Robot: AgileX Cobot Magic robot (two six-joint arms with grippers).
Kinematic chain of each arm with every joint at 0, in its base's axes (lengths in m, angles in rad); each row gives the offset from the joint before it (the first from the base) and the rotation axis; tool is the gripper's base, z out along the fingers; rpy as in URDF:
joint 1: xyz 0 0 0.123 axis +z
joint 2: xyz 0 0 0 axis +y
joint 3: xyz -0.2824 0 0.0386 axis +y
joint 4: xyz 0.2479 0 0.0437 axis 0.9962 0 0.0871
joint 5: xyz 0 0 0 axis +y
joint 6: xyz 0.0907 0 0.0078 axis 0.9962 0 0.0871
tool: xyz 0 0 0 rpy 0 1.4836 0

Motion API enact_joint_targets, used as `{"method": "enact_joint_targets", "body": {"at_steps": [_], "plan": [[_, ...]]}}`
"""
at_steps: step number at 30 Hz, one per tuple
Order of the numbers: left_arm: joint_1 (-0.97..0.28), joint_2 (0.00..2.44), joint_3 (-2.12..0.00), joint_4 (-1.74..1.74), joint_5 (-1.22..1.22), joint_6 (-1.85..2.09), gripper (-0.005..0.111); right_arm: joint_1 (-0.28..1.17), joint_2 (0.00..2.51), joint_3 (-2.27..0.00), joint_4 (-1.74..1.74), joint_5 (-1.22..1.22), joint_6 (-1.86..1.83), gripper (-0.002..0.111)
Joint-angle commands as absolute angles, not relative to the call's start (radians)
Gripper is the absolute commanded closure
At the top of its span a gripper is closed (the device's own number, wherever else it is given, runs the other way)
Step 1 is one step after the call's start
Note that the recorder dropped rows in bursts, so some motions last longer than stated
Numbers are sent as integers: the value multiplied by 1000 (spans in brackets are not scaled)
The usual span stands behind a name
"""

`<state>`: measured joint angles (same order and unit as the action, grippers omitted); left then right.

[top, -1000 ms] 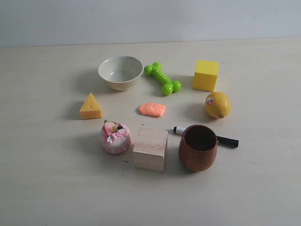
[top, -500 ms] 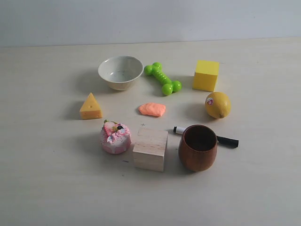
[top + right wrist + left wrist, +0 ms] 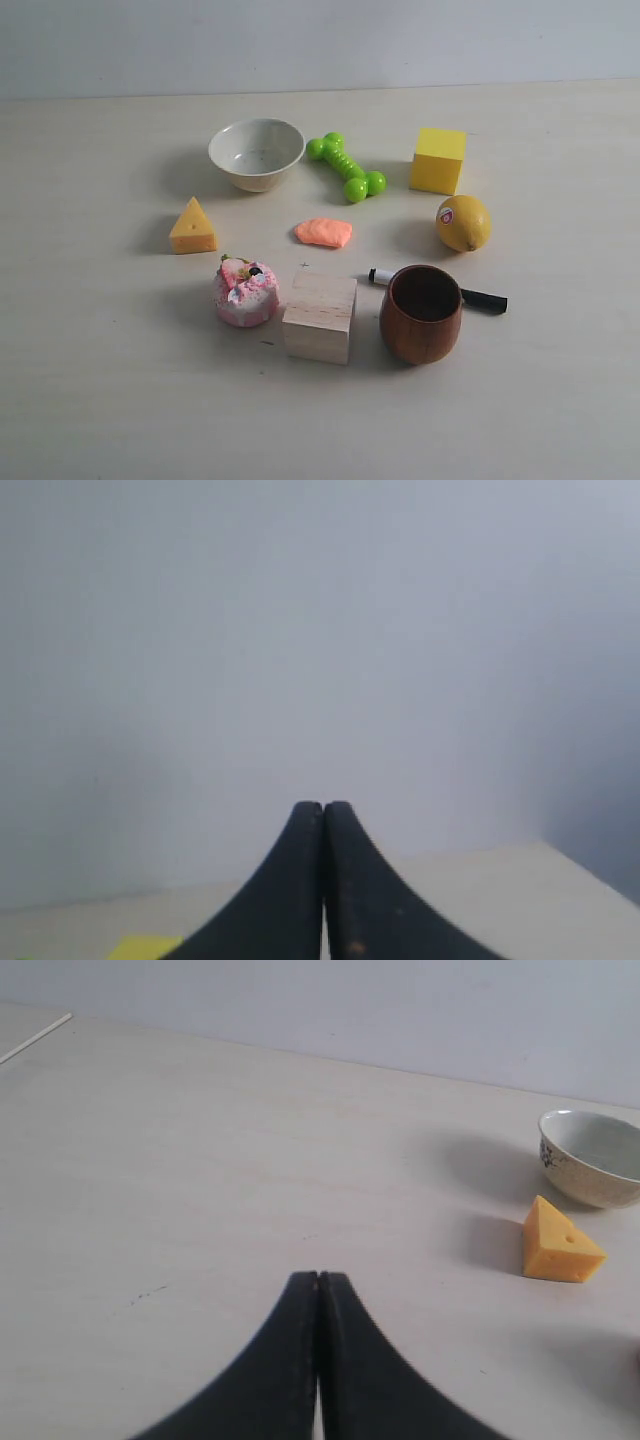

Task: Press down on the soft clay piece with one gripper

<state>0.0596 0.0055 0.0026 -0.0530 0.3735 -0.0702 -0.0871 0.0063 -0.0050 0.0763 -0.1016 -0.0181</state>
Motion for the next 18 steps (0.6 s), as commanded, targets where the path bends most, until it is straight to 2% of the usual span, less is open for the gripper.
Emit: {"method": "enact_joint_targets", "body": {"at_steps": [1,3,5,11,18], "plan": [[59,0,0,-59,363,-76,107,-93,0,0,86,-376,73,108],[59,0,0,-59,363,-76,107,-93,0,0,113,-476,201,108],[59,0,0,-59,363,-76,107,-93,0,-6,117,-465,214,108],[59,0,0,-59,363,-76,107,-93,30,-187,65,-148,209,108],[59,0,0,-59,363,-76,107,-93,224,-465,45,147,168,108]]}}
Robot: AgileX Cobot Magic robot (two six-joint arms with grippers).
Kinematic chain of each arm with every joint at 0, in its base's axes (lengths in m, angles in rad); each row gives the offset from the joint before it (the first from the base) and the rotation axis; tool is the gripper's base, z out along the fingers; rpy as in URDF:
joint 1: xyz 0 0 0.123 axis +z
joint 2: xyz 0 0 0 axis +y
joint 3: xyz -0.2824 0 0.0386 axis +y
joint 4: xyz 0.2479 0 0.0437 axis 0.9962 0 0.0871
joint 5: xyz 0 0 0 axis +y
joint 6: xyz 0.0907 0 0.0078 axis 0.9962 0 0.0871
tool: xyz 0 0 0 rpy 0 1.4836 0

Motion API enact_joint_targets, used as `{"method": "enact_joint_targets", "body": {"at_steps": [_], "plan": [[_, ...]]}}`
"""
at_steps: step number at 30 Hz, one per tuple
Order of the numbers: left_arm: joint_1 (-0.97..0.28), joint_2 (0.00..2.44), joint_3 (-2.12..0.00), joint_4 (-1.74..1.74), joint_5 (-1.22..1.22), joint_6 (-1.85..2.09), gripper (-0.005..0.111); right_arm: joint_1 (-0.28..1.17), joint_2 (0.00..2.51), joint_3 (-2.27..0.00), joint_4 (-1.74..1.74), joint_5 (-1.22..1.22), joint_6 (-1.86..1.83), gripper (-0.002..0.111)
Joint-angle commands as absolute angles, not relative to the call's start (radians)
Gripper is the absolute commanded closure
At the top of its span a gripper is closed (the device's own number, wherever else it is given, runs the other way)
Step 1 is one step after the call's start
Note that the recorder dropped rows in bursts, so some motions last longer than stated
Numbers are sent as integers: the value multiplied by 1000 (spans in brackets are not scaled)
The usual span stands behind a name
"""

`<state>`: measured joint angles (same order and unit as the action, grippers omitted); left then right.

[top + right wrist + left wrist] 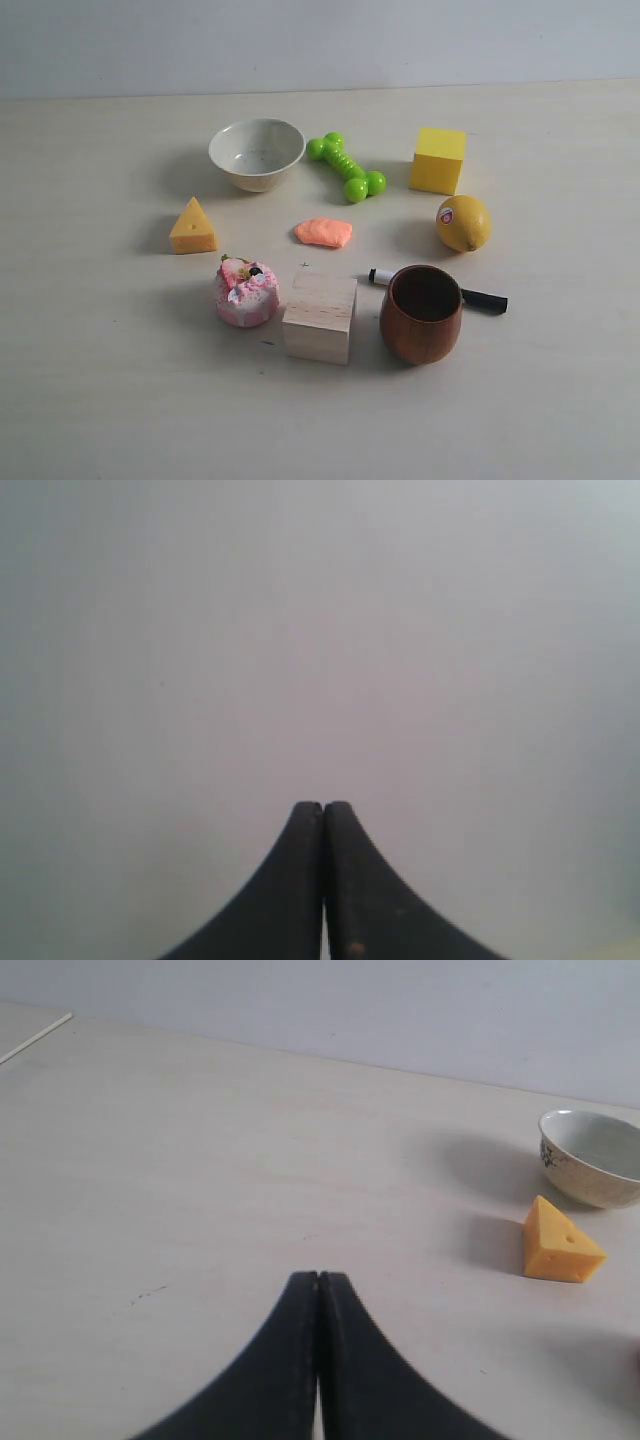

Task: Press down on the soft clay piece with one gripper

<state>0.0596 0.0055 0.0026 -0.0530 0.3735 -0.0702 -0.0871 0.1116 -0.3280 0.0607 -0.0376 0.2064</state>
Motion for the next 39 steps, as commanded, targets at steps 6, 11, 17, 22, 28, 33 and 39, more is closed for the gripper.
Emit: {"method": "enact_joint_targets", "body": {"at_steps": [6,11,17,22,28,33,39], "plan": [[59,0,0,-59,363,-76,107,0,460,-660,84,379,0,108],[59,0,0,-59,363,-76,107,131,685,-775,162,530,-175,108],[59,0,0,-59,363,-76,107,238,969,-909,169,686,-177,108],[59,0,0,-59,363,-76,107,291,1149,-982,212,718,-175,108],[59,0,0,-59,363,-76,107,296,1257,-995,340,568,-175,108],[59,0,0,-59,363,-76,107,296,1280,-995,342,522,-173,108],[59,0,0,-59,363,-76,107,296,1303,-994,430,455,-131,108]]}}
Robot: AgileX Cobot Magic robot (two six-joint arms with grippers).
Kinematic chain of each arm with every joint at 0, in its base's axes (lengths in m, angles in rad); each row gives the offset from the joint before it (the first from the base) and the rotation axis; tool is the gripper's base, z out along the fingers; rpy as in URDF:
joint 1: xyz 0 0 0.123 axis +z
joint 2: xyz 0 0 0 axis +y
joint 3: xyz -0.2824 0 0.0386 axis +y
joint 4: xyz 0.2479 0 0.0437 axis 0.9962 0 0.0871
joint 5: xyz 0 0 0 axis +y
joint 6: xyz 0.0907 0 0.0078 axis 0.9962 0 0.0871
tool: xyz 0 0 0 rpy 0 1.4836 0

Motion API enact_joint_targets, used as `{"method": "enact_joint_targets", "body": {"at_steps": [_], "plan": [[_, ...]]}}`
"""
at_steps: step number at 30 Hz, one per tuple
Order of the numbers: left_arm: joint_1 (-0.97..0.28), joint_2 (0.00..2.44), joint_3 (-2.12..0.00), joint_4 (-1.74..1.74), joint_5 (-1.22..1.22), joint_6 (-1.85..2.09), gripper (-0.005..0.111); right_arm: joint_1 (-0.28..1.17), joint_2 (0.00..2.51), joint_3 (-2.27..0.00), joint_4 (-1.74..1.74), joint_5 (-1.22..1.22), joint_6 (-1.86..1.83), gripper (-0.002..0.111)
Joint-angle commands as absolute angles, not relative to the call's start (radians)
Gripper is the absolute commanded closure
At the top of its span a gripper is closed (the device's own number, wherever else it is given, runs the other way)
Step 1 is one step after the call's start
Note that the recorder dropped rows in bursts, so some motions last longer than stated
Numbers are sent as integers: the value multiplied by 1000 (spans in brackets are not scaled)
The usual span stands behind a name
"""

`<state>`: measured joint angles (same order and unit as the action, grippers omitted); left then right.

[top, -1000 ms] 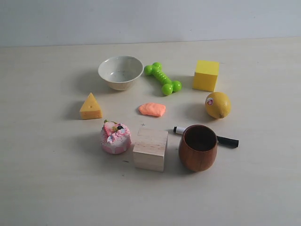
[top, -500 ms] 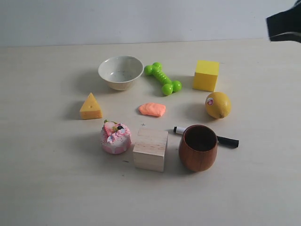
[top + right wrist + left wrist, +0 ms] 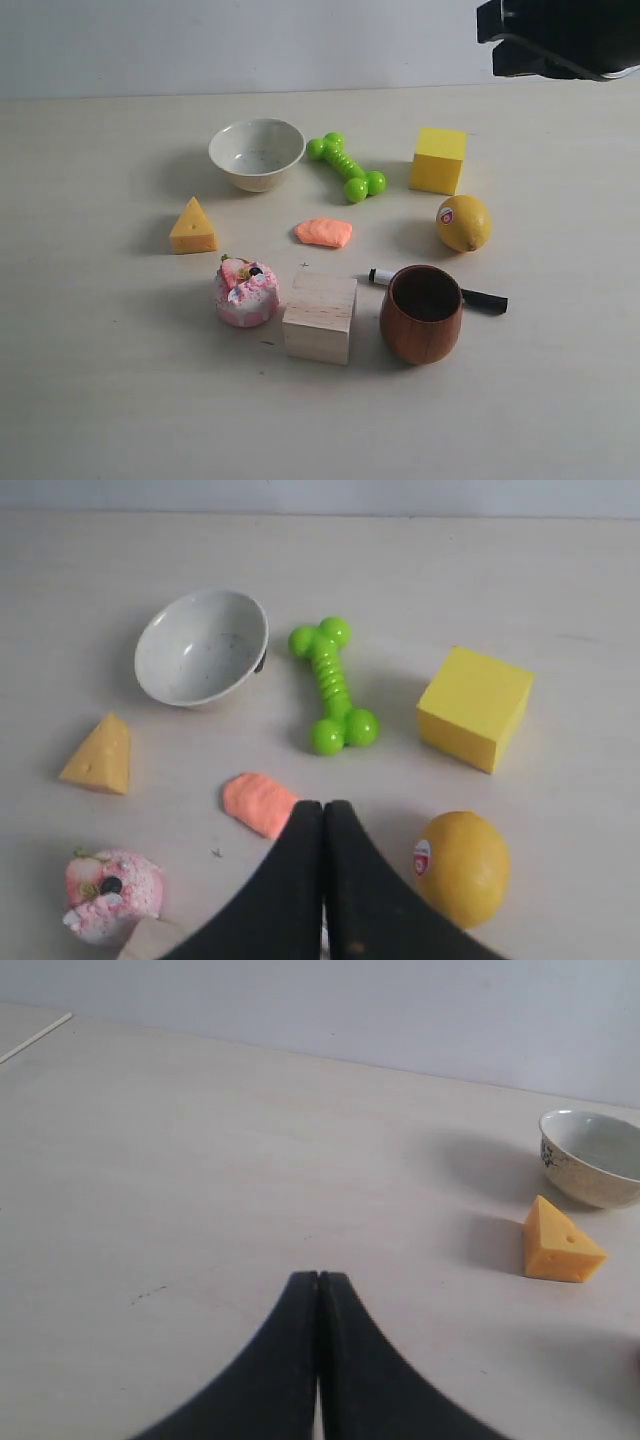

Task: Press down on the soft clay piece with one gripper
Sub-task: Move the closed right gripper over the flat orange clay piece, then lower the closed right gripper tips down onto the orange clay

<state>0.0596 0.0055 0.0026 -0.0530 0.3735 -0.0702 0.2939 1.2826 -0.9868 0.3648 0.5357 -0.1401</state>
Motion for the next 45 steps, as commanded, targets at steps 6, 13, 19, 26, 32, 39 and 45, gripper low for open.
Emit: {"method": "enact_joint_targets", "body": {"at_steps": [6,13,19,26,32,39,45], "plan": [[59,0,0,-59,363,-76,107,296,1349,-994,491,334,-201,108],[59,0,0,-59,363,-76,107,296,1402,-995,551,346,-265,108],[59,0,0,-59,363,-76,107,351,1457,-1036,538,407,-296,108],[59,0,0,-59,363,-76,107,442,1601,-1258,379,599,-129,108],[59,0,0,-59,363,-76,107,486,1763,-1435,113,817,121,108],[59,0,0,-59,363,-76,107,557,1933,-1547,127,848,173,108],[59,0,0,-59,363,-76,107,569,2097,-1668,116,946,349,108]]}}
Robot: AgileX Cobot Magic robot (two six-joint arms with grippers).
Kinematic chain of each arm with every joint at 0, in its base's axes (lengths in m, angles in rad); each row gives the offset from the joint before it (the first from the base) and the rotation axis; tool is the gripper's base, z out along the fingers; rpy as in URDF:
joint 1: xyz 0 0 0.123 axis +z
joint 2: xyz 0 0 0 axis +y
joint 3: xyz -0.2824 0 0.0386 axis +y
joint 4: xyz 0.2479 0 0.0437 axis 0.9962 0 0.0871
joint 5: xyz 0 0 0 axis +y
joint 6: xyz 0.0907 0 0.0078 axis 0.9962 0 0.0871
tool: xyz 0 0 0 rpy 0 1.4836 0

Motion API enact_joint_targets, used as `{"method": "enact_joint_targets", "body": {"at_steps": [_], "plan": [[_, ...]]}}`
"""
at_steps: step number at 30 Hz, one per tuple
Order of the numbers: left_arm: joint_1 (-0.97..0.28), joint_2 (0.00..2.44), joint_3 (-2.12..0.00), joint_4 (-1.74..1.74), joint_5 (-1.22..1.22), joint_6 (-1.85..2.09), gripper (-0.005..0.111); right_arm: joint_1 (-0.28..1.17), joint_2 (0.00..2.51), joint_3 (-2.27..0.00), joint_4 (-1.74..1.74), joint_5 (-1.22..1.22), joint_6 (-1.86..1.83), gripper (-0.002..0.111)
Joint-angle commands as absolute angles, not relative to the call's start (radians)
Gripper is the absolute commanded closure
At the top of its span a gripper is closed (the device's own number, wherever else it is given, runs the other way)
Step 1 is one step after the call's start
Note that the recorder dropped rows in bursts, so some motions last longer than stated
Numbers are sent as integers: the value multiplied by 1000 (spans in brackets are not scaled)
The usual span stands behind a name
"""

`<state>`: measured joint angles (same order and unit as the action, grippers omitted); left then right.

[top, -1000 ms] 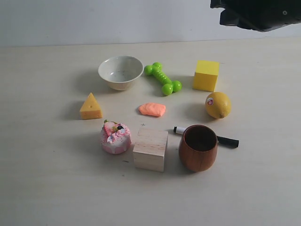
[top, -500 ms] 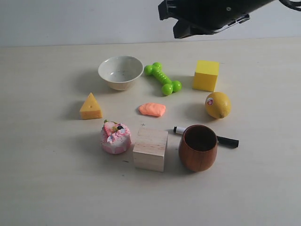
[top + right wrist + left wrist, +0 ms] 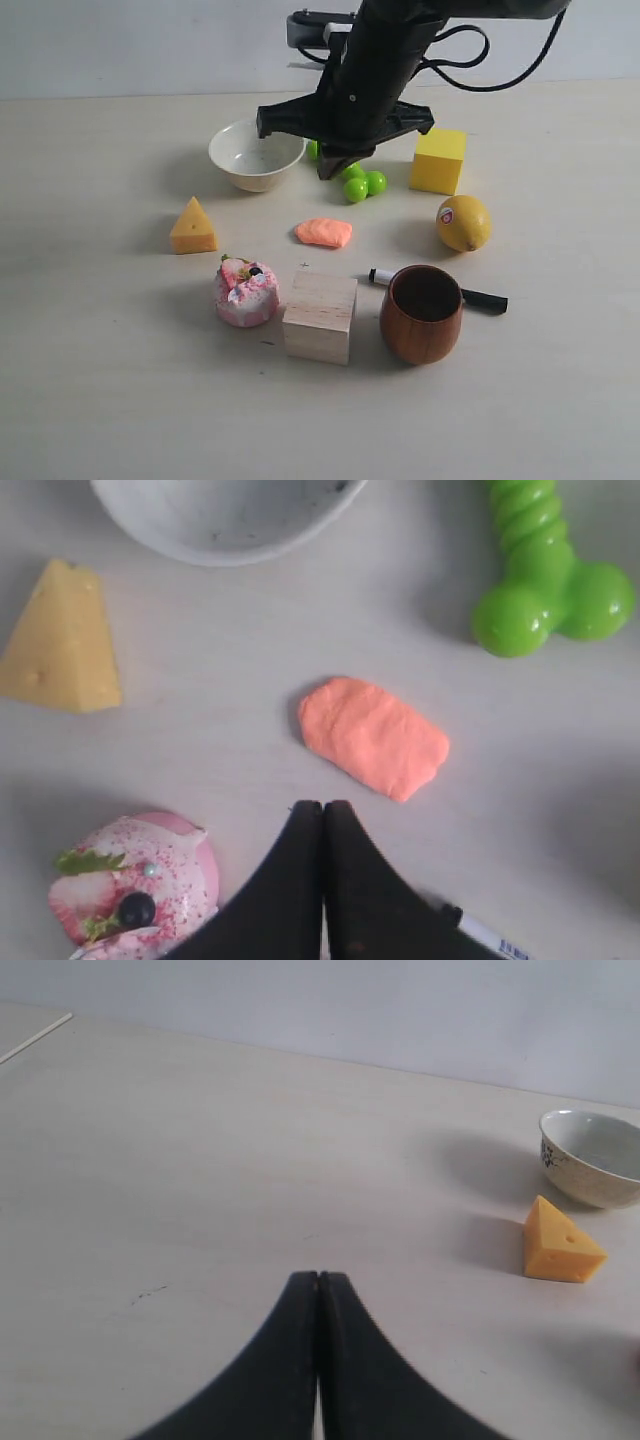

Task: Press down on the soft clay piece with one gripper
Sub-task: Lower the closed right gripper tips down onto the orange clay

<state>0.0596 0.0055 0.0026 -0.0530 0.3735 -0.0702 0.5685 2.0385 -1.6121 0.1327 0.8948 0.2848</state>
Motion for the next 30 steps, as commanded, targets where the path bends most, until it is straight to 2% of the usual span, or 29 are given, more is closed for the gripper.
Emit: {"method": "enact_joint_targets", "body": {"at_steps": [1,15,30], "plan": [[59,0,0,-59,363,-76,107,569,2119,-1680,120,958,349,108],[59,0,0,-59,363,-76,107,569,2264,-1795,20,1093,414,108],[59,0,0,-59,363,-76,107,569,2283,-1795,24,1018,385,108]]}}
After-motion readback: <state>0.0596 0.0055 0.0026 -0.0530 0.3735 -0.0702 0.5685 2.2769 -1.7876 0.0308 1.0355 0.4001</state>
